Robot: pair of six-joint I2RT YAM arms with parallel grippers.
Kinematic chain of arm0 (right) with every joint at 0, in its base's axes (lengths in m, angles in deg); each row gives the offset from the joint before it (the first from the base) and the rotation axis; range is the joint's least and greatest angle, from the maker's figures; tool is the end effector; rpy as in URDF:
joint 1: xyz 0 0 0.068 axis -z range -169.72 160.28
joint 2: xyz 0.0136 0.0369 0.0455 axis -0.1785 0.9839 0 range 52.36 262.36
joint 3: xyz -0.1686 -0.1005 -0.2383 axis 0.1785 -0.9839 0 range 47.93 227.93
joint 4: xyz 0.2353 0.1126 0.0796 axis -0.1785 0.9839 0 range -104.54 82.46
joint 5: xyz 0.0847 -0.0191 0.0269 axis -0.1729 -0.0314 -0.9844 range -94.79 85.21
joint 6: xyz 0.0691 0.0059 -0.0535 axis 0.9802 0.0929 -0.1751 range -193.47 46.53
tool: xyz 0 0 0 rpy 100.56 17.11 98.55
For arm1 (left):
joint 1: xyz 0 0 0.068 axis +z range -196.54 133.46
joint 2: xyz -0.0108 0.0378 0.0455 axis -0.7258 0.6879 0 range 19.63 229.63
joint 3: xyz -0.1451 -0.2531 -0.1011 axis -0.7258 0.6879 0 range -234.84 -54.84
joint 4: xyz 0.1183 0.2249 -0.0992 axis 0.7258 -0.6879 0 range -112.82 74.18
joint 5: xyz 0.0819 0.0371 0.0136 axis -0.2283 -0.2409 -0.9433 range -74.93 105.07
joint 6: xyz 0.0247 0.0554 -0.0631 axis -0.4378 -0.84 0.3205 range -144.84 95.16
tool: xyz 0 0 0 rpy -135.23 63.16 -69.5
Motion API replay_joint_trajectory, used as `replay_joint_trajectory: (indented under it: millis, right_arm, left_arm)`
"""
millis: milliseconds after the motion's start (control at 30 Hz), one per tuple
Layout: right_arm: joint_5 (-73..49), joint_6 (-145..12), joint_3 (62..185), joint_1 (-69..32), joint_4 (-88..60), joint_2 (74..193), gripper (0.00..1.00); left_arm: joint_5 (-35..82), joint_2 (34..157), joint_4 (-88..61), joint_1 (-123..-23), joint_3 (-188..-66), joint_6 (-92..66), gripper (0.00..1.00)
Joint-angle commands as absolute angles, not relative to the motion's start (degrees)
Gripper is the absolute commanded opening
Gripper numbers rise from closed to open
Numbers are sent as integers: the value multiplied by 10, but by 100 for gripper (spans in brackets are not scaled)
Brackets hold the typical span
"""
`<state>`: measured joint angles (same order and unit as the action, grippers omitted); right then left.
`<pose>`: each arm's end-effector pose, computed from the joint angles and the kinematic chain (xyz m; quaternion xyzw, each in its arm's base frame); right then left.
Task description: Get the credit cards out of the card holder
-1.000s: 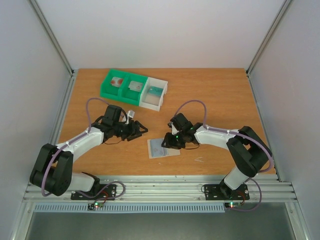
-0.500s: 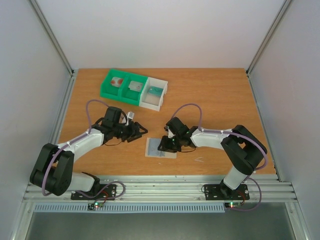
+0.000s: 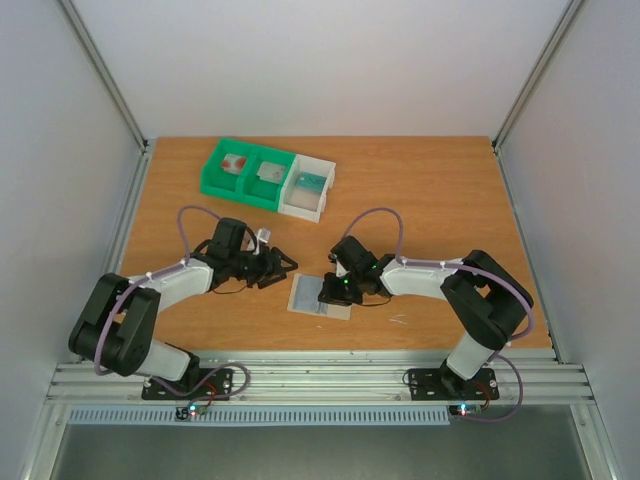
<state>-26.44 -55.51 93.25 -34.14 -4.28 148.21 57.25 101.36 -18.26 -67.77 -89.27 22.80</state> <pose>0.2168 0.2525 0.1250 -0.2636 0.9144 0.2836 0.1177 0.2422 -0.1500 0.1627 -0.0795 0.8811 -0.4602 0.0738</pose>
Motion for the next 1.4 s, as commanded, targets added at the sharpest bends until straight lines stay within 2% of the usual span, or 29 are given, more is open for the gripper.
replay_joint_trajectory:
  millis: [0,267,700,1000,1367]
  right_arm:
    - [-225,-570,908,-346,-48,1490,15]
    - [-209,-579,870,-346,-85,1494,9]
    - [-196,-589,854,-345,-92,1488,8]
    - [-195,-587,848,-345,-102,1489,8]
    - [-188,-585,839,-345,-110,1488,8]
  left_arm:
    - [597,1039,-102,-682,-888,254,54]
    - [613,1087,-42,-701,-884,284,55]
    - [604,1122,-60,-708,-897,248,57]
    - [616,1140,-20,-713,-888,259,57]
    - [611,1181,3,-769,-912,269,57]
